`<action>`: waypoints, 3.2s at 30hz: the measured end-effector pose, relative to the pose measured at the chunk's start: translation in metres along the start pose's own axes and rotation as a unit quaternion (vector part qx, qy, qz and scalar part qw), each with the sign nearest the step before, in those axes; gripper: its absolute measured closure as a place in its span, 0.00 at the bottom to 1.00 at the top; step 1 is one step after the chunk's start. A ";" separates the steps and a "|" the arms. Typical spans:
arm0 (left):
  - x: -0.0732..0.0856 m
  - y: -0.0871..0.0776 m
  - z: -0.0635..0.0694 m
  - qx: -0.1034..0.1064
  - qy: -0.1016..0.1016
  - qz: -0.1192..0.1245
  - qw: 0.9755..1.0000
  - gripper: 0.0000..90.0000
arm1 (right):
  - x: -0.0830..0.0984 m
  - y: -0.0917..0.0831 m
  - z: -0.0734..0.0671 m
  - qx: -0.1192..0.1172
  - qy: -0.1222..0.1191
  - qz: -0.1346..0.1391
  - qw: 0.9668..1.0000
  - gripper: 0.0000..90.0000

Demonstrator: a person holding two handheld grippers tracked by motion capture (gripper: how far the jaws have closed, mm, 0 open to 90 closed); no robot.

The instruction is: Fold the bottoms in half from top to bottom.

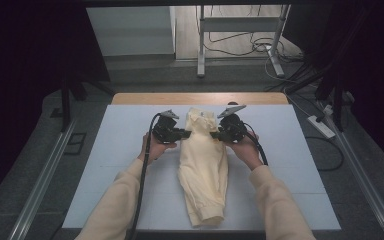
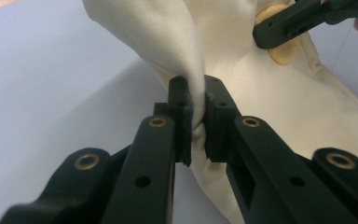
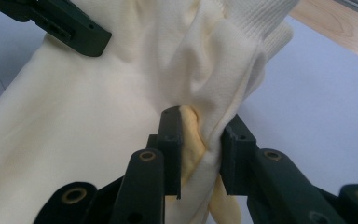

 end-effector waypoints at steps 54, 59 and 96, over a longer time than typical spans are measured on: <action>-0.041 -0.029 -0.008 -0.015 0.017 0.038 0.999 0.92 | -0.037 -0.022 0.004 0.021 -0.019 0.032 0.999 0.81; -0.051 -0.038 -0.008 -0.019 0.023 0.048 0.998 0.92 | -0.053 -0.035 0.003 0.028 -0.025 0.048 0.998 0.81; -0.062 -0.028 -0.019 -0.030 0.016 0.053 0.998 0.92 | -0.060 -0.031 0.018 0.046 -0.018 0.056 0.997 0.82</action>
Point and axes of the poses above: each handheld gripper's, and its own axes: y roughly forward along the jaws, x roughly out of its underside, z roughly to its right, the point moved 8 cm from there along y, roughly forward along the jaws, and after that the axes turned 7 degrees about -x, right-handed, at the moved point
